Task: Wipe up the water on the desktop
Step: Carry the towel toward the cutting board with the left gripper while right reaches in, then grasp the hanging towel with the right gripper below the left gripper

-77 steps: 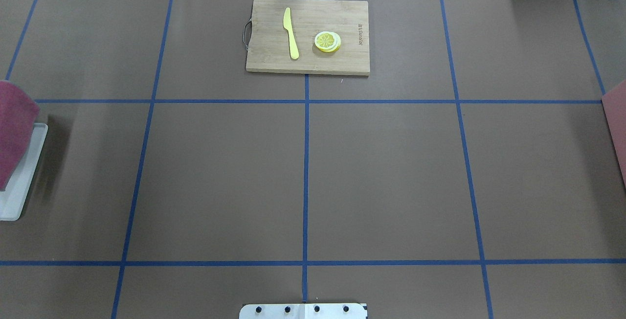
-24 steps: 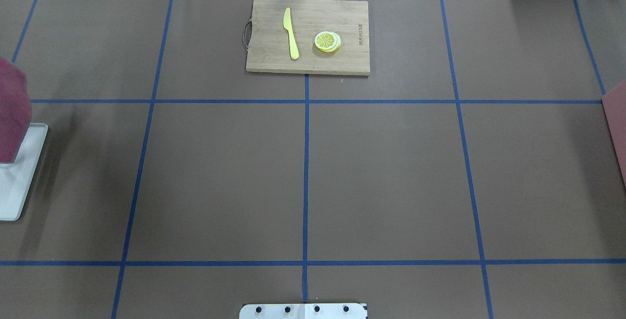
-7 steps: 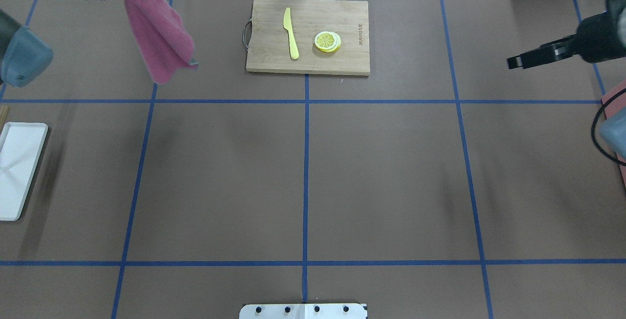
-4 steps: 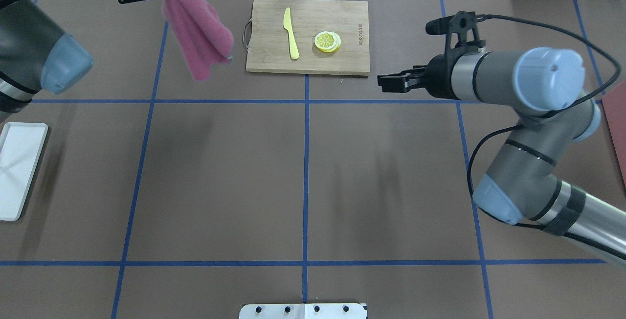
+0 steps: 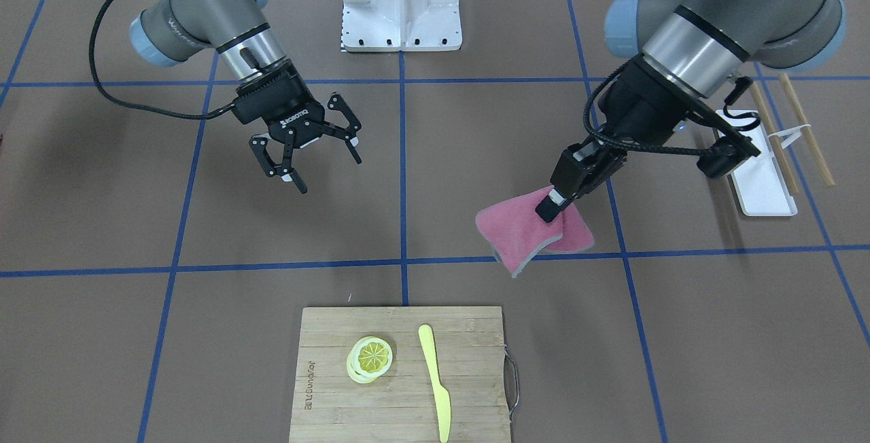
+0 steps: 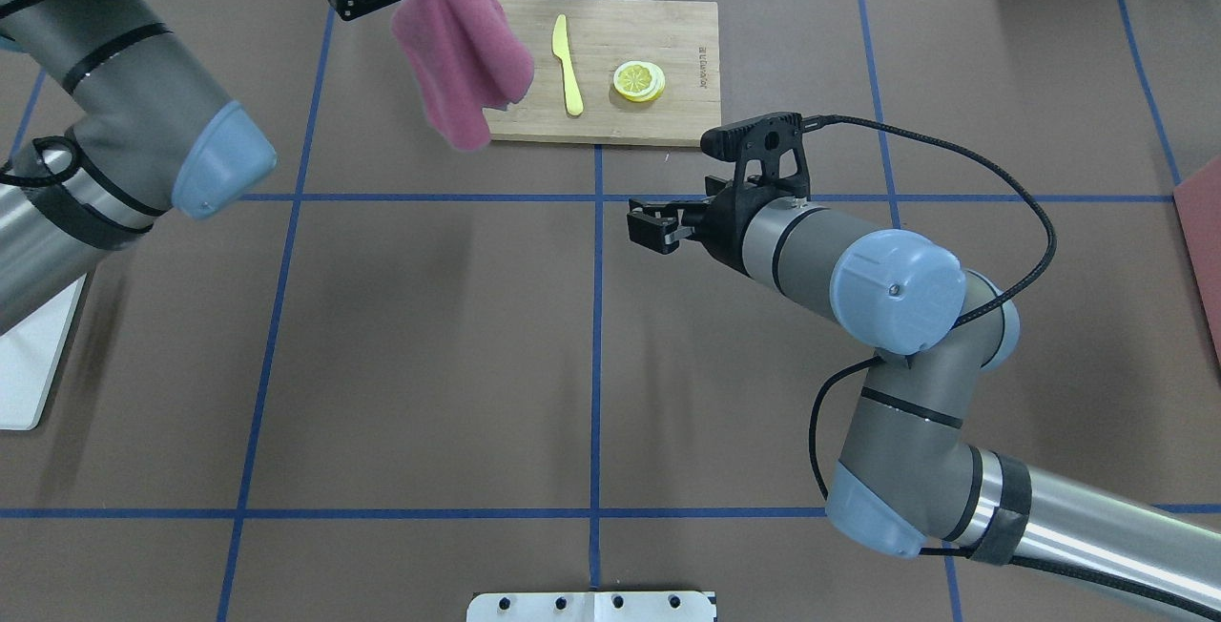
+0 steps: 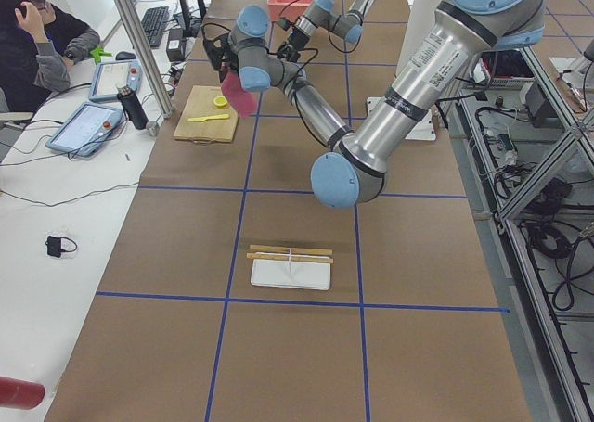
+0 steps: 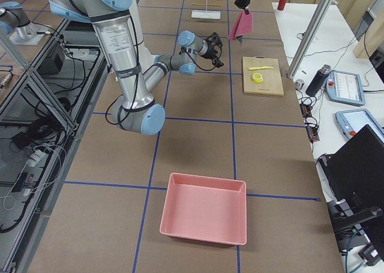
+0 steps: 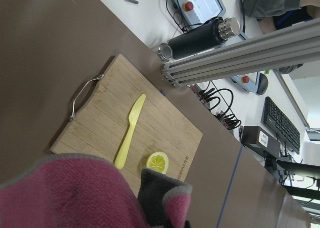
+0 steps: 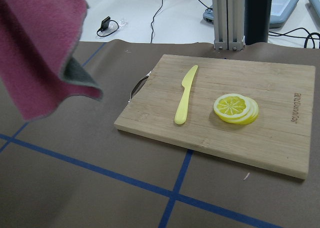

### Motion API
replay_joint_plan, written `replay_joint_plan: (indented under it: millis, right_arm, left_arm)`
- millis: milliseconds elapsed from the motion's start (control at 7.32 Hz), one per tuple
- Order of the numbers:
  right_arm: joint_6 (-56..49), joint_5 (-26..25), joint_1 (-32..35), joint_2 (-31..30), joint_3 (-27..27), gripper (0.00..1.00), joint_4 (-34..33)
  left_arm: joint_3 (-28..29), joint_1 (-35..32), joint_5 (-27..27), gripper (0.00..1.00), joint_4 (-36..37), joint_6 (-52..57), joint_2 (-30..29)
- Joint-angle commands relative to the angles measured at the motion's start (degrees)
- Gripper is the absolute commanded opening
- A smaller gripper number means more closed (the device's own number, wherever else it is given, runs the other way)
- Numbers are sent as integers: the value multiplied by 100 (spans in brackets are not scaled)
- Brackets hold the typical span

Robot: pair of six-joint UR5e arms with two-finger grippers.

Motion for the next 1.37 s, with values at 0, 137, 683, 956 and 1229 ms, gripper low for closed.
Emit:
replay_joint_plan:
  millis: [0, 137, 683, 956, 1229]
  right_arm:
    - [5, -332, -237, 181, -4, 99, -95]
    - [5, -385, -255, 208, -4, 99, -112]
    - [5, -395, -264, 208, 22, 83, -86]
    - [5, -395, -264, 209, 22, 79, -77]
    - [5, -395, -255, 208, 22, 80, -60]
  left_arm:
    - [-35, 324, 210, 0, 2, -382, -173]
    - [-192, 448, 201, 0, -7, -583, -182]
    - [-378, 887, 210, 0, -7, -752, -208]
    - [-545, 1046, 210, 0, -7, -761, -208]
    - [-554, 1073, 140, 0, -7, -761, -208]
